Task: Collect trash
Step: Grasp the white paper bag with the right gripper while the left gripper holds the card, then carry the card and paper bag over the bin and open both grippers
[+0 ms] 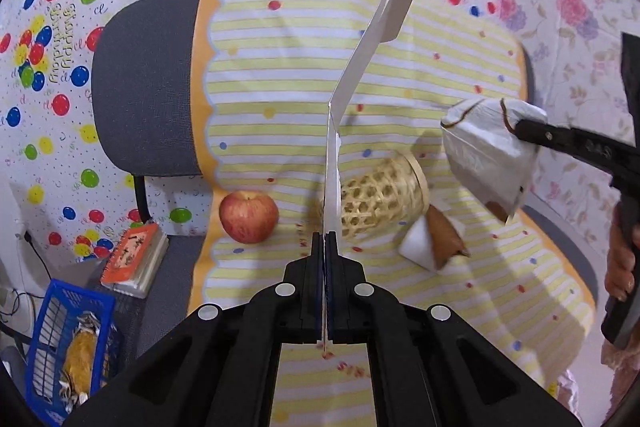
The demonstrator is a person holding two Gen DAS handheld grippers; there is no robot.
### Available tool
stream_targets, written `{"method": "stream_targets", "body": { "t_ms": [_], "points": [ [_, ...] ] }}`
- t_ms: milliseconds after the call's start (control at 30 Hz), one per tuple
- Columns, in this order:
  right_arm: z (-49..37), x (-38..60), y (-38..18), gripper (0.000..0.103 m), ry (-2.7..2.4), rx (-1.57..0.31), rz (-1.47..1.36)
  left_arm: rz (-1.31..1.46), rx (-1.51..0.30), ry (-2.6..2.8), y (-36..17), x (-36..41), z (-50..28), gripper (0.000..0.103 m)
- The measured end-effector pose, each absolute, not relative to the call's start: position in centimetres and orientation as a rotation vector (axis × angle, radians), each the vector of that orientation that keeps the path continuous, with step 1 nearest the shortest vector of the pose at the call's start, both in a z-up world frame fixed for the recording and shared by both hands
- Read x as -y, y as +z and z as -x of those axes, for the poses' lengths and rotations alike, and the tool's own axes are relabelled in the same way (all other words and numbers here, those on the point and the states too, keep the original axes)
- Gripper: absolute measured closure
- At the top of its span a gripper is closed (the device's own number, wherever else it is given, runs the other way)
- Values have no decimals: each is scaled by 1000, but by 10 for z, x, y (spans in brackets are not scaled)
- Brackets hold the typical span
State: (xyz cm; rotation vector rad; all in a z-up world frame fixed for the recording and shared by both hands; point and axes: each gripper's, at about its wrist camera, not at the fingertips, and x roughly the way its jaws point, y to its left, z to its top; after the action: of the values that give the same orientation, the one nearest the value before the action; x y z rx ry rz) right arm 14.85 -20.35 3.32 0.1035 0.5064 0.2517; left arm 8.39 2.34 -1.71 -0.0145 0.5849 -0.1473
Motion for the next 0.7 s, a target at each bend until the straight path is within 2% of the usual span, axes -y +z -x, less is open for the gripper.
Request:
{"method": "stream_targets", "body": {
  "t_ms": [700],
  "points": [
    [42, 273, -33, 100, 57, -581, -158, -65, -638, -480, -52, 91, 34, 102]
  ]
}}
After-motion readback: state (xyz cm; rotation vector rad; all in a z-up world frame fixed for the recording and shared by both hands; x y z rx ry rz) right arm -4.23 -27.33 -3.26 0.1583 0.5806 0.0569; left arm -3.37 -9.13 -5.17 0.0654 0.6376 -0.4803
